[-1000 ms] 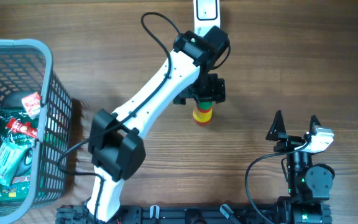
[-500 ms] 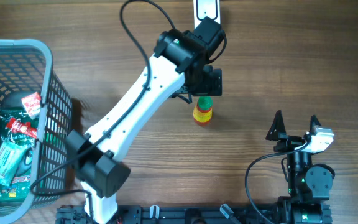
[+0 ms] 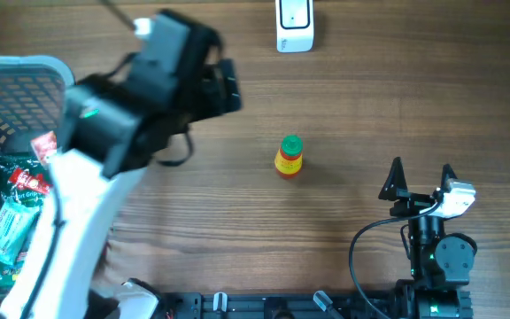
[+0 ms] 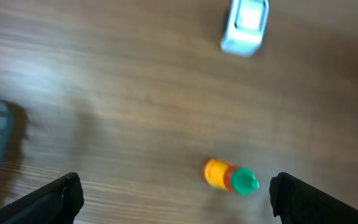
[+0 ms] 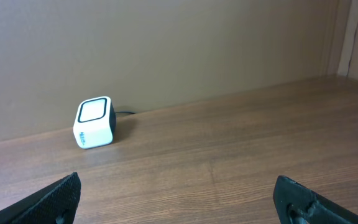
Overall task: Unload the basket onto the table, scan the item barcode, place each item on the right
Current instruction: 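Move left gripper back into basket and grasp red Nescafe sachet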
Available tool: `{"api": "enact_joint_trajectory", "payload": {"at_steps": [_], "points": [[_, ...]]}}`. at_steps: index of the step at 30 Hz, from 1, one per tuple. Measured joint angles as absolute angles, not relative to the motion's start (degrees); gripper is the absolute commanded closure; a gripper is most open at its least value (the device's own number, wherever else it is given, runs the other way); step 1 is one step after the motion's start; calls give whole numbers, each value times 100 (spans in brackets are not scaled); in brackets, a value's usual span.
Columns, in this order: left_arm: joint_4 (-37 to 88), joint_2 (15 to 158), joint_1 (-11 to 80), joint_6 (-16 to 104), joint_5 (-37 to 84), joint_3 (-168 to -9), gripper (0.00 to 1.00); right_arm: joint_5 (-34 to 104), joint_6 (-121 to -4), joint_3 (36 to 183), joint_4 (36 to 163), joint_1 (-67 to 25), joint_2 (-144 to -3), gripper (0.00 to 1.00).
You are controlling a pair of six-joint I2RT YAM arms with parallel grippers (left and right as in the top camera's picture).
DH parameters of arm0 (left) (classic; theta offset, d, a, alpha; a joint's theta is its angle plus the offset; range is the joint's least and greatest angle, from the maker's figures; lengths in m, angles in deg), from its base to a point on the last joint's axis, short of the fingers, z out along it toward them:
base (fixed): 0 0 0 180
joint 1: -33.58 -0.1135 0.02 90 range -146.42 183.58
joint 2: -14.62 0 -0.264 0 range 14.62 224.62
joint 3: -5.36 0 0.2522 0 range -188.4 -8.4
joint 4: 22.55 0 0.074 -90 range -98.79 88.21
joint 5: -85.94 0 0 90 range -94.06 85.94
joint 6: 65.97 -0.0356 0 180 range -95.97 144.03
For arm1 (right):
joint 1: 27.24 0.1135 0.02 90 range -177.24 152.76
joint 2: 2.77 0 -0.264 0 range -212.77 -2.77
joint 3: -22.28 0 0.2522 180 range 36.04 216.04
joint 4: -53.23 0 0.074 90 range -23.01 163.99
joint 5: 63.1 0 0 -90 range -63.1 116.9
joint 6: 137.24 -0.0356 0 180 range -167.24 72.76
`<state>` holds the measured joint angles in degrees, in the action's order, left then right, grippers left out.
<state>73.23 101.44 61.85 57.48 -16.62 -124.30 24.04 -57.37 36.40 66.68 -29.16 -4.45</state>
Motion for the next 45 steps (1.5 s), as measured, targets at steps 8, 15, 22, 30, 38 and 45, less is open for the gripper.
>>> {"api": "enact_joint_trajectory", "payload": {"at_steps": [8, 15, 22, 30, 38, 45], "points": [[7327, 9379, 4395, 5748, -1766, -12430, 0, 2404, -5737, 3640, 6668, -2916, -445, 0], [7327, 9257, 3066, 5748, -1773, -12430, 0, 2404, -5737, 3640, 6668, -2916, -445, 0], [7327, 9255, 1986, 5748, -1775, -12430, 0, 2404, -5737, 3640, 6668, -2916, -445, 0], [7327, 9294, 1470, 5751, -1773, -12430, 0, 2404, -5737, 3640, 6668, -2916, -445, 0], [7910, 9926, 500, 6170, -1640, -12439, 0, 2404, -5737, 3640, 6668, -2916, -445, 0], [8444, 11084, -27, 6306, -947, -12377, 0, 2404, -5737, 3640, 6668, -2916, -445, 0]]}}
